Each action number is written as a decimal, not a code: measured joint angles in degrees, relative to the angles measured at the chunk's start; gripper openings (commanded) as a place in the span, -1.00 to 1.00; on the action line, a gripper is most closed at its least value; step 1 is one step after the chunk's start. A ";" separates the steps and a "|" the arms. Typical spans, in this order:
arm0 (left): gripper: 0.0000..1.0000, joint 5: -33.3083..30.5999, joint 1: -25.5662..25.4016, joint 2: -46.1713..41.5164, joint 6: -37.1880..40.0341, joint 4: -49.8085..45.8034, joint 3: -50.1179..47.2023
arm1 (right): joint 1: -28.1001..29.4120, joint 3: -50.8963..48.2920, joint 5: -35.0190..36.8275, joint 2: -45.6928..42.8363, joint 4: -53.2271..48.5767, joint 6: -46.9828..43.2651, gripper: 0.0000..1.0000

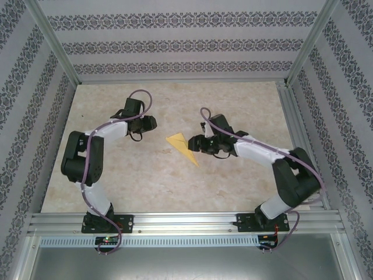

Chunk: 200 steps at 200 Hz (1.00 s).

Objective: Fold a paper plane with a square sheet of paper (pick it up from the middle)
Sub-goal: Turn over a paper plane at the center of the table.

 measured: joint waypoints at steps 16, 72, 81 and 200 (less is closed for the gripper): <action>0.11 -3.08 -1.99 -3.67 -1.60 -2.84 -1.03 | -1.01 -0.11 3.15 -4.55 0.00 -0.26 0.47; 0.47 -14.25 -18.32 -7.37 -9.84 -13.99 -0.50 | -8.68 -4.90 14.10 -12.20 -3.32 -5.09 0.96; 0.47 -15.50 -20.85 -6.67 -11.23 -15.87 0.68 | -9.94 -6.03 15.02 -12.90 -3.69 -5.92 0.96; -0.04 -20.87 -31.01 12.59 -21.92 -25.16 19.08 | -14.84 -12.13 12.96 -16.87 -3.19 -8.55 0.96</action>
